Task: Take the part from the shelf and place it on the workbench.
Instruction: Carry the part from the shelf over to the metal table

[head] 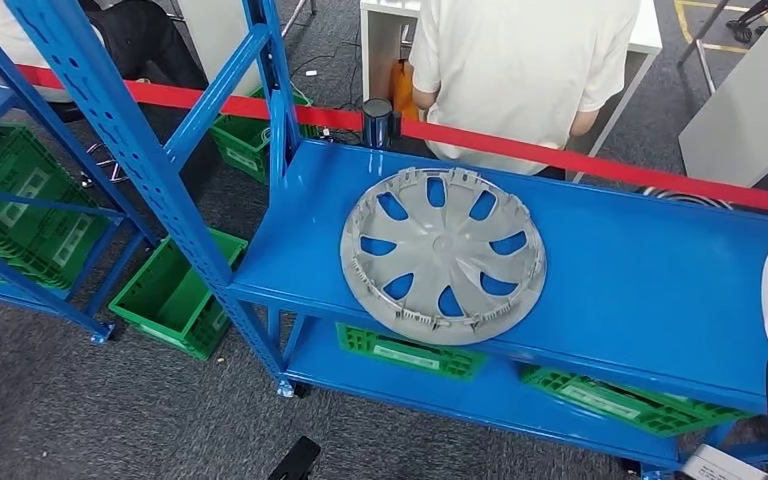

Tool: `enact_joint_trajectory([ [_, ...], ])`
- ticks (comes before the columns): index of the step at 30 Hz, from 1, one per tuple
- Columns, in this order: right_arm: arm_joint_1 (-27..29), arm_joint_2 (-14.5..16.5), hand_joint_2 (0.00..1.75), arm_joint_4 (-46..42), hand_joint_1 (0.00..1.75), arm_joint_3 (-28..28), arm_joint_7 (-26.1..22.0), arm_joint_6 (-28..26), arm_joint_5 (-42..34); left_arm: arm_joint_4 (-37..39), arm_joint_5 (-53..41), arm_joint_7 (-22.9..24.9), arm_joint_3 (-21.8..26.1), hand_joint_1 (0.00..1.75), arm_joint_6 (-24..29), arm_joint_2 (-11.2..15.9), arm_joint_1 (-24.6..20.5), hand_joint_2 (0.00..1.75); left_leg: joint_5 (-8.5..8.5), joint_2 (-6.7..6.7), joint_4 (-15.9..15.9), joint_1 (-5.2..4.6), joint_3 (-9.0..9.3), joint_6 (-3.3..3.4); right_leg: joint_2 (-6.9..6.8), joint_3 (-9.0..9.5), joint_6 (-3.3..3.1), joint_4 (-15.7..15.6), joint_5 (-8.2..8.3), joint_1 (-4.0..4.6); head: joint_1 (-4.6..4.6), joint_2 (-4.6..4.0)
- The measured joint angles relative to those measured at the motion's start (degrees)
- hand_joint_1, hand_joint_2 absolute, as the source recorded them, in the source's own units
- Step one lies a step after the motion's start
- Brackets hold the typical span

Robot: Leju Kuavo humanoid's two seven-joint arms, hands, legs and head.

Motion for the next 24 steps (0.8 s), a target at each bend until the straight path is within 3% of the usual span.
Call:
enact_joint_trajectory([
  [2, -0.2, -0.1, 1.75, 0.0, 1.75, 0.0, 0.0, 0.0, 0.0, 0.0, 0.0, 0.0, 0.0, 0.0, 0.0, -0.1, 0.0, 1.75, 0.98, 0.09, -0.1, -0.11, -0.46, -0.35, 0.17, 4.25, -0.91, -6.9, -0.17, 0.64, -0.02, 0.0],
  [3, -0.3, -0.1, 1.75, 0.0, 1.75, 0.0, 0.1, -0.1, 0.1, 0.0, 0.0, 0.0, 0.0, 0.0, 0.1, -0.1, 0.0, 1.75, 1.47, 0.17, -0.1, -0.04, -0.59, -0.62, 0.16, 4.78, -1.04, -8.2, -0.37, 0.8, -0.01, 0.0],
  [5, -0.4, -0.1, 1.75, 0.0, 1.75, 0.0, 0.2, -0.2, 0.3, 0.0, -0.1, 0.0, 0.0, 0.0, 0.4, -0.1, 0.1, 1.75, 1.85, 0.24, -0.2, 0.03, -1.0, -1.23, -0.03, 4.1, -1.13, -8.7, 0.89, 0.82, 0.18, 0.0],
  [6, -0.4, -0.1, 1.75, 0.1, 1.75, 0.1, 0.3, -0.3, 0.5, 0.0, -0.1, 0.0, 0.0, 0.0, 0.6, -0.1, 0.1, 1.75, 0.79, 0.21, 0.5, 0.03, -1.51, -1.5, -0.15, 3.58, -1.32, -9.1, 1.67, 0.65, 0.21, 0.0],
  [7, -0.4, -0.1, 1.75, 0.1, 1.75, 0.1, 0.4, -0.4, 0.7, 0.0, -0.1, 0.0, 0.0, 0.0, 0.8, -0.1, 0.1, 1.75, -1.39, 0.13, 2.1, 0.09, -2.22, -1.83, -0.28, 2.85, -1.47, -9.3, 2.57, 0.43, 0.18, 0.0],
  [9, -0.4, -0.1, 1.75, 0.1, 1.75, 0.2, 0.7, -0.5, 1.1, 0.0, -0.1, 0.0, 0.0, 0.0, 1.0, -0.1, 0.1, 1.75, -7.33, -0.01, 8.3, 0.5, -4.0, -2.45, -0.38, 1.09, -1.62, -9.3, 4.07, 0.18, 0.04, 0.0],
  [10, -0.3, -0.1, 1.75, 0.1, 1.75, 0.3, 0.8, -0.6, 1.2, 0.0, -0.1, 0.0, 0.0, 0.0, 1.0, 0.0, 0.1, 1.75, -9.24, -0.06, 11.9, 0.68, -4.67, -2.77, -0.44, 0.1, -1.52, -9.2, 4.74, 0.13, -0.03, 0.0],
  [11, -0.3, 0.0, 1.75, 0.2, 1.75, 0.3, 1.0, -0.7, 1.3, 0.0, -0.1, 0.0, 0.0, 0.0, 1.1, 0.0, 0.1, 1.75, -9.65, -0.07, 14.6, 0.82, -4.79, -3.01, -0.53, -0.9, -1.38, -9.0, 5.37, 0.1, -0.04, 0.0],
  [12, -0.2, 0.0, 1.75, 0.2, 1.75, 0.3, 1.1, -0.8, 1.4, 0.1, -0.1, 0.1, 0.0, 0.0, 1.1, 0.1, 0.1, 1.75, -8.71, -0.08, 15.7, 0.93, -4.15, -3.18, -0.62, -1.93, -1.22, -8.7, 5.94, 0.06, -0.03, 0.0],
  [13, -0.1, 0.0, 1.75, 0.3, 1.75, 0.4, 1.1, -1.0, 1.5, 0.1, -0.1, 0.1, 0.0, 0.0, 1.0, 0.1, 0.1, 1.75, -7.0, -0.07, 14.8, 1.05, -2.48, -3.29, -0.69, -2.98, -1.03, -8.3, 6.44, 0.0, -0.04, 0.0],
  [15, 0.2, 0.1, 1.75, 0.4, 1.75, 0.4, 1.3, -1.4, 1.8, 0.1, -0.3, 0.2, 0.0, 0.0, 1.0, 0.2, 0.0, 1.75, -4.98, -0.08, 8.1, 1.23, 3.46, -3.34, -0.76, -4.72, -0.57, -7.2, 7.15, -0.02, -0.1, 0.0],
  [17, 0.7, 0.0, 1.75, 0.3, 1.75, 0.3, 1.6, -2.0, 2.4, 0.0, -0.8, 0.4, 0.0, 0.0, 1.0, 0.3, -0.2, 1.75, -6.2, -0.25, 0.9, 1.2, 8.61, -2.73, -0.8, -5.75, 0.01, -6.2, 7.76, 0.03, -0.21, 0.0],
  [18, 1.0, 0.0, 1.75, 0.2, 1.75, 0.2, 1.8, -2.2, 2.7, 0.0, -1.0, 0.5, 0.0, 0.0, 1.0, 0.3, -0.3, 1.75, -6.86, -0.36, -0.9, 1.1, 9.69, -2.24, -0.83, -5.98, 0.3, -6.0, 8.15, 0.04, -0.26, 0.0],
  [20, 1.6, -0.1, 1.75, 0.0, 1.75, 0.1, 2.1, -2.5, 3.0, 0.0, -1.1, 0.8, 0.0, 0.0, 1.0, 0.4, -0.3, 1.75, -6.42, -0.4, -1.4, 1.04, 9.24, -1.19, -0.78, -6.28, 0.9, -5.9, 8.69, -0.1, -0.25, 0.0],
  [21, 1.9, -0.1, 1.75, 0.0, 1.75, 0.0, 2.2, -2.6, 3.1, 0.0, -1.1, 0.9, 0.0, 0.0, 1.0, 0.4, -0.3, 1.75, -5.82, -0.35, -1.4, 1.09, 8.68, -0.72, -0.67, -6.62, 1.23, -5.3, 7.75, -0.18, -0.18, 0.0],
  [22, 2.1, -0.2, 1.75, 0.0, 1.75, 0.0, 2.2, -2.6, 3.1, 0.0, -1.1, 1.0, 0.0, 0.0, 1.0, 0.4, -0.3, 1.75, -5.11, -0.3, -1.5, 1.17, 7.95, -0.33, -0.55, -7.19, 1.58, -3.8, 5.69, -0.26, -0.06, 0.0],
  [24, 2.5, -0.3, 1.75, 0.0, 1.75, 0.0, 2.3, -2.6, 3.1, 0.0, -1.1, 1.0, 0.0, 0.0, 1.0, 0.4, -0.3, 1.75, -3.6, -0.31, -1.4, 1.11, 6.14, 0.18, -0.38, -8.72, 2.17, 2.7, -0.46, -0.41, 0.18, 0.0],
])
